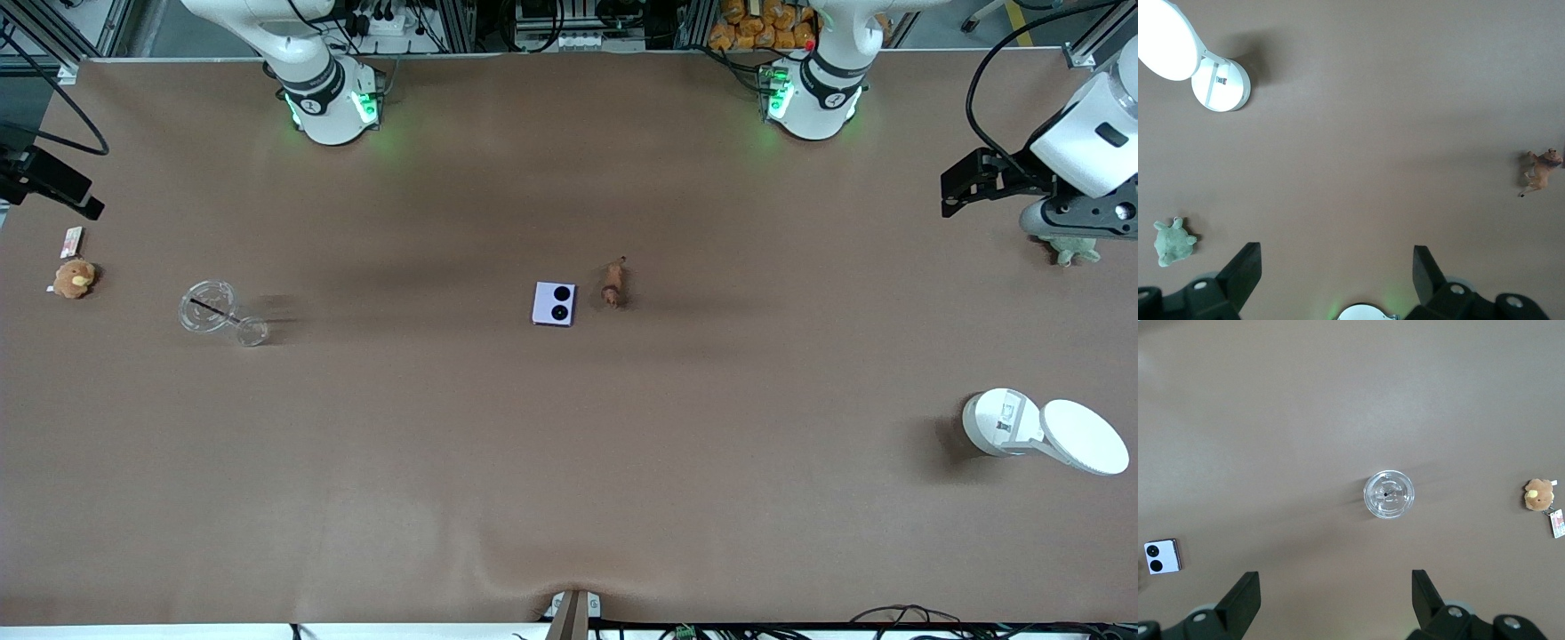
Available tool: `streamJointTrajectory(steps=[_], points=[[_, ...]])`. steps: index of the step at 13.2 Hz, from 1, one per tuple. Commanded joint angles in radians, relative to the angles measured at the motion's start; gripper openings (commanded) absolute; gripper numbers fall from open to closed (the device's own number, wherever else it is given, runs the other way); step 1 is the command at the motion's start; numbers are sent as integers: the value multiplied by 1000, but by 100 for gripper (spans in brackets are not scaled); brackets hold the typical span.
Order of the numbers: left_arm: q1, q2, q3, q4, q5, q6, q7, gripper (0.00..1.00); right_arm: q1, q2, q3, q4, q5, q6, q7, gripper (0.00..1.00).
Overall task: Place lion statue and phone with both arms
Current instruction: 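Move the left gripper over the brown lion statue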
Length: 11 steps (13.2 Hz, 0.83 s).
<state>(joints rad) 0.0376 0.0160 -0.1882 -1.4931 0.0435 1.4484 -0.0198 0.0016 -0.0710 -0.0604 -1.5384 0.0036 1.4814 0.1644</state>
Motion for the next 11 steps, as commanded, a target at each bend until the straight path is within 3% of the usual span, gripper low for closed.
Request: streamJointTrajectory(steps=[1,6,11], points=[[-7,25,-13,19,-14,-20,-3,100,15,11,-10,24,4,-13,1,100],[-25,48,-14,19,-19,-19,-3,100,15,22,-9,24,4,-15,1,100],[-180,171,-13,76,-30,4,-222,100,12,25,-10,21,3,-15,4,100]])
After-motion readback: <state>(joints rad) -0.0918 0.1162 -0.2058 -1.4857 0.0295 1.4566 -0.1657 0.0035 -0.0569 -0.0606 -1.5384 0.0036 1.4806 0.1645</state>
